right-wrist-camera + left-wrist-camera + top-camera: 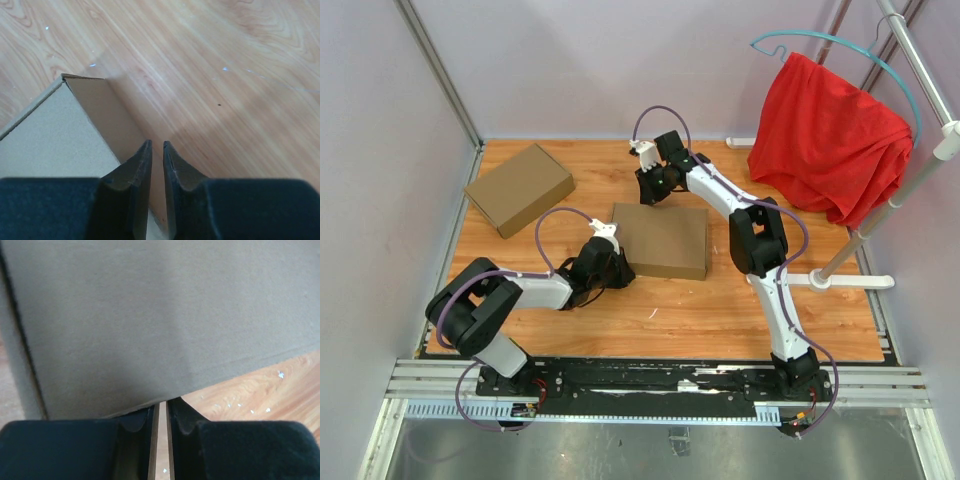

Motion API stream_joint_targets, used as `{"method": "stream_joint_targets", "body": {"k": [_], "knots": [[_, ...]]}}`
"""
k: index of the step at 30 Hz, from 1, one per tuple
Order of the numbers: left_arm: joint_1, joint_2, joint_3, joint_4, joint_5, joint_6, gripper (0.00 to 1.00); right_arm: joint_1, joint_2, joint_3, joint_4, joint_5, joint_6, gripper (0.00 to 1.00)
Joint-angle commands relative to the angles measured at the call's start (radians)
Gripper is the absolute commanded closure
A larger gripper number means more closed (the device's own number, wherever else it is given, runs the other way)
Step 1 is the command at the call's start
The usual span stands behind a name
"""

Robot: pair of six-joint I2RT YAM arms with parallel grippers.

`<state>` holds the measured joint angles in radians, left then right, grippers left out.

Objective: Fold the paper box

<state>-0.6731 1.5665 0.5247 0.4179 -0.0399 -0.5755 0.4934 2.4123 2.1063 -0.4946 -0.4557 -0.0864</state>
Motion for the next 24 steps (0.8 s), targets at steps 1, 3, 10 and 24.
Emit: {"method": "stream_joint_targets", "body": {"k": [1, 3, 10, 24], "knots": [[-0.022, -0.071, 0.004, 0.097, 0.025, 0.0, 0.83, 0.071, -0.03, 0.011, -0.147, -0.113, -0.001, 0.8], [-0.028, -0.114, -0.003, 0.085, 0.064, 0.003, 0.76, 0.072, -0.05, 0.004, -0.145, -0.099, -0.001, 0.73], [-0.04, -0.359, -0.043, -0.028, 0.064, 0.018, 0.53, 0.071, -0.166, -0.049, -0.091, -0.028, 0.022, 0.61], [-0.04, -0.928, -0.136, -0.389, -0.208, 0.061, 0.01, 0.074, -0.853, -0.774, 0.147, 0.362, 0.296, 0.01]]}}
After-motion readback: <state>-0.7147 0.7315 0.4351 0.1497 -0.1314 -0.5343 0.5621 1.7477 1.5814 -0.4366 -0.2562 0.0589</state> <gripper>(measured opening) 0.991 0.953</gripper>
